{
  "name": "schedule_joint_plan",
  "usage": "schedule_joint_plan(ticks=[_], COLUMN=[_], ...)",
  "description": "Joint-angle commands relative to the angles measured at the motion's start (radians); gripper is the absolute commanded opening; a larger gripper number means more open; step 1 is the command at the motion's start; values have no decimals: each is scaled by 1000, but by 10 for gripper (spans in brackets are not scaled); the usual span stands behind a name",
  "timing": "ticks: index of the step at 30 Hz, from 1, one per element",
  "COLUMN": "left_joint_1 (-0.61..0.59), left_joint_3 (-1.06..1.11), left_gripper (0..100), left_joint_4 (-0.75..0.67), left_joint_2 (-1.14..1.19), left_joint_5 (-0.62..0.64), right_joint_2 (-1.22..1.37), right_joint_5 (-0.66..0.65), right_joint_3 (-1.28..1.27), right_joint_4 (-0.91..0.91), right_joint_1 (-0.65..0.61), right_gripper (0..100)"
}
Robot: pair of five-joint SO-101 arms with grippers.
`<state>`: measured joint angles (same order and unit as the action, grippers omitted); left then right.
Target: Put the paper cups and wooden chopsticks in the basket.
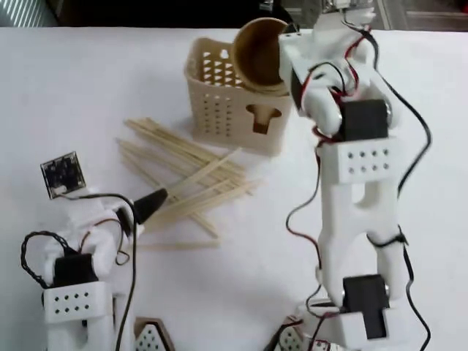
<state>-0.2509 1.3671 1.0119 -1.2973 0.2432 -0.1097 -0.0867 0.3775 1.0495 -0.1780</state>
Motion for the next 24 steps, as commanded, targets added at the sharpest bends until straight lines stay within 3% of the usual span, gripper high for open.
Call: schedule_joint_plan(ticks=[1, 10, 18, 24], left_joint_1=[-10, -10, -10, -18], left_joint_3=[-3, -3, -3, -11], left_gripper=[460, 460, 460, 460], left_joint_4=[-12, -12, -12, -12], left_joint_2=[-28, -28, -28, -28], left_joint_5=[5, 5, 5, 11], right_joint_2=[54, 125, 35, -16], right_joint_5=[9, 11, 8, -15], right_joint_3=[38, 63, 120, 121], right_joint_4=[-50, -134, 91, 371], right_joint_1=[-5, -10, -48, -108], right_gripper=[205, 205, 204, 204])
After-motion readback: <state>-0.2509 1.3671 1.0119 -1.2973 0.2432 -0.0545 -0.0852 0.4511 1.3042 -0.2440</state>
